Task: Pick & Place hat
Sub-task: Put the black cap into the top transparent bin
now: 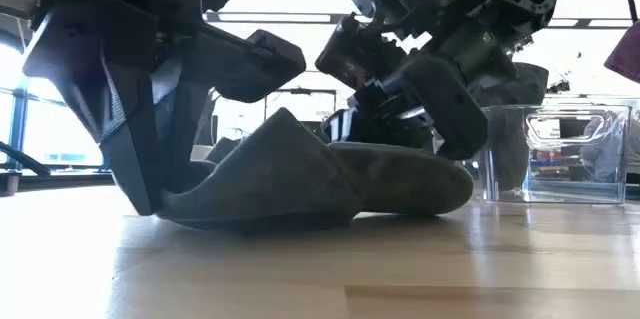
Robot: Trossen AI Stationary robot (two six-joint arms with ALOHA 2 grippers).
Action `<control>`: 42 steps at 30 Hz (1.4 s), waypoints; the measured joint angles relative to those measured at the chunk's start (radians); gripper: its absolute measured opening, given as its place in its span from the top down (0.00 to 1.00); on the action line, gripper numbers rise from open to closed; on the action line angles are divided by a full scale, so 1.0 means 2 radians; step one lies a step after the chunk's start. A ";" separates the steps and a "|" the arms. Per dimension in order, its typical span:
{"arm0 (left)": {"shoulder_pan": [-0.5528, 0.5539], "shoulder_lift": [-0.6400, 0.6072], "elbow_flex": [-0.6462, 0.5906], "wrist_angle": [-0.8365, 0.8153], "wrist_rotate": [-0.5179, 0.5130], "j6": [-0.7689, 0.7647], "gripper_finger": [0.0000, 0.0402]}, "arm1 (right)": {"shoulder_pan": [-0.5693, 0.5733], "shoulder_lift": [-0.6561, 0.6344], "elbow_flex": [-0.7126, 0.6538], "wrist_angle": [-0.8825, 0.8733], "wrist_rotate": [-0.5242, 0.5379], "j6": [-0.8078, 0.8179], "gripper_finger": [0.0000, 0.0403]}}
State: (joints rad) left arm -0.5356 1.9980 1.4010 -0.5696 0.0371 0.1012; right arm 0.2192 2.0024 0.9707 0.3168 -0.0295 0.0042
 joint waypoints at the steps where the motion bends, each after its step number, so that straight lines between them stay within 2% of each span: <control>1: 0.000 0.000 0.000 -0.004 -0.001 -0.002 0.97 | 0.000 -0.004 0.000 -0.006 0.008 -0.001 1.00; 3: -0.004 -0.005 0.000 -0.021 -0.001 -0.014 0.97 | 0.001 -0.017 -0.002 -0.023 0.035 -0.002 1.00; 7: -0.012 -0.017 0.000 -0.035 -0.004 -0.024 0.96 | -0.001 -0.060 -0.003 -0.059 0.129 -0.006 1.00; 10: -0.023 -0.031 0.000 -0.047 -0.047 -0.029 0.96 | 0.009 -0.092 -0.002 -0.089 0.173 -0.006 1.00; 15: -0.048 -0.058 0.000 -0.108 -0.154 -0.066 0.96 | 0.037 -0.122 -0.002 -0.115 0.147 -0.006 1.00; 19: -0.065 -0.099 -0.031 -0.154 -0.280 -0.125 0.96 | 0.061 -0.119 -0.002 -0.098 0.102 -0.003 0.98; 22: -0.053 -0.138 -0.081 -0.133 -0.361 -0.173 0.96 | 0.076 -0.115 -0.002 -0.087 0.062 -0.007 0.95; 25: -0.016 -0.171 -0.145 -0.058 -0.393 -0.183 0.96 | 0.081 -0.102 -0.002 -0.100 0.039 0.008 0.95; 27: 0.019 -0.179 -0.186 0.025 -0.386 -0.162 0.96 | 0.079 -0.091 -0.002 -0.106 0.036 0.010 0.95; 29: 0.053 -0.180 -0.224 0.107 -0.354 -0.136 0.96 | 0.076 -0.089 -0.002 -0.124 0.041 0.008 0.97; 31: 0.085 -0.180 -0.250 0.181 -0.285 -0.119 0.96 | 0.070 -0.091 -0.001 -0.149 0.060 0.012 0.99; 33: 0.111 -0.166 -0.264 0.217 -0.197 -0.119 0.96 | 0.067 -0.101 -0.002 -0.199 0.093 0.031 1.00; 35: 0.123 -0.153 -0.274 0.222 -0.126 -0.136 0.96 | 0.064 -0.112 -0.002 -0.240 0.145 0.057 0.99; 38: 0.117 -0.146 -0.268 0.273 -0.053 -0.157 0.96 | 0.064 -0.123 -0.002 -0.293 0.272 0.095 0.99; 40: 0.100 -0.147 -0.258 0.305 -0.032 -0.156 0.96 | 0.063 -0.130 -0.002 -0.307 0.343 0.109 0.99; 42: 0.081 -0.147 -0.236 0.317 -0.033 -0.141 0.96 | 0.064 -0.140 -0.002 -0.309 0.380 0.110 0.99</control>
State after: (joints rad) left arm -0.3728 1.7030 0.9286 0.0642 -0.0291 -0.1805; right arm 0.3476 1.7225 0.9665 -0.3021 0.7314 0.2245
